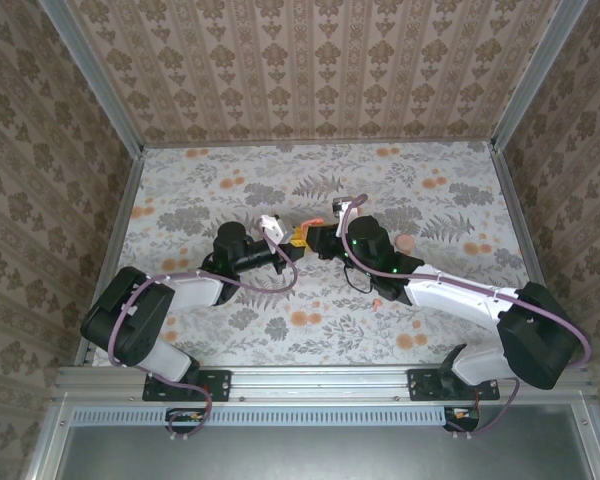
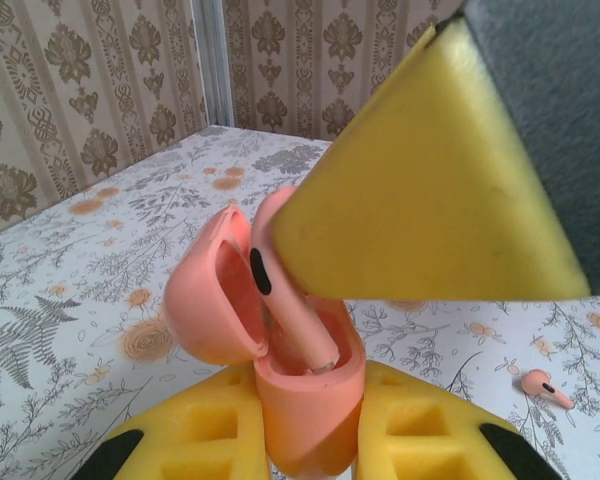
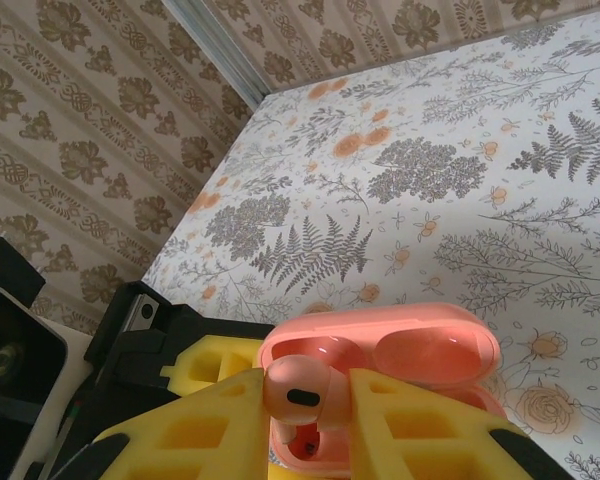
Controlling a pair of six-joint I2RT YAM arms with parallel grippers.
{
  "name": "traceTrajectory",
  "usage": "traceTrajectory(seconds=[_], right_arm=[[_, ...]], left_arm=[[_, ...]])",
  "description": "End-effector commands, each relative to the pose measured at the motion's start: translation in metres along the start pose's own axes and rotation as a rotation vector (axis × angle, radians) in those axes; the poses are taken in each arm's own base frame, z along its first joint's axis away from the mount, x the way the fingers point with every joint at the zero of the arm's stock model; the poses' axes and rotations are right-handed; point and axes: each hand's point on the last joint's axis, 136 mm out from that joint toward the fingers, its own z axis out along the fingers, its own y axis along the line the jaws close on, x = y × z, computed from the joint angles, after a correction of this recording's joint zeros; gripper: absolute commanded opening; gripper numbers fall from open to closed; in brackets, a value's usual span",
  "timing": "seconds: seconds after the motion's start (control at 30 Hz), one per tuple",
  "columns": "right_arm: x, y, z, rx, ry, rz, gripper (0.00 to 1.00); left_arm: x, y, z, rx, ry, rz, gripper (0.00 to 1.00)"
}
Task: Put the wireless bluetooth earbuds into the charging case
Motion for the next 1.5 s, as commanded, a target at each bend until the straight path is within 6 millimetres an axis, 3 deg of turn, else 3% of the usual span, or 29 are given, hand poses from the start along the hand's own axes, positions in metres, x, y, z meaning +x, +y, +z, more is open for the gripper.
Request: traceTrajectory(seconds=[0.0, 0.53, 0.73, 0.8, 1.37, 1.47], right_arm=[[-0.005, 0.008, 0.003, -0.026, -0.018, -0.006, 0.24], [0.007, 0.011, 0.003, -0.041, 0.015, -0.009, 0.24], [0.003, 0.017, 0.003, -0.063, 0.005, -0.011, 0.25], [0.012, 0.014, 0.010, -0.058, 0.029, -0.013, 0.27], [0.007, 0.013, 0.007, -0.041, 0.013, -0.018, 0.38], [-0.010, 0.020, -0.007, -0.053, -0.027, -0.024, 0.42]], left_arm=[[-0.037, 0.003, -0.001, -0.002, -0.096, 0.049, 0.05], [-0.053, 0.017, -0.007, -0.047, -0.153, 0.019, 0.05], [-0.059, 0.018, -0.008, -0.047, -0.172, 0.019, 0.05], [-0.060, 0.018, -0.008, -0.046, -0.173, 0.019, 0.05], [-0.061, 0.014, -0.010, -0.031, -0.172, 0.027, 0.05], [-0.061, 0.013, -0.011, -0.028, -0.172, 0.027, 0.05]])
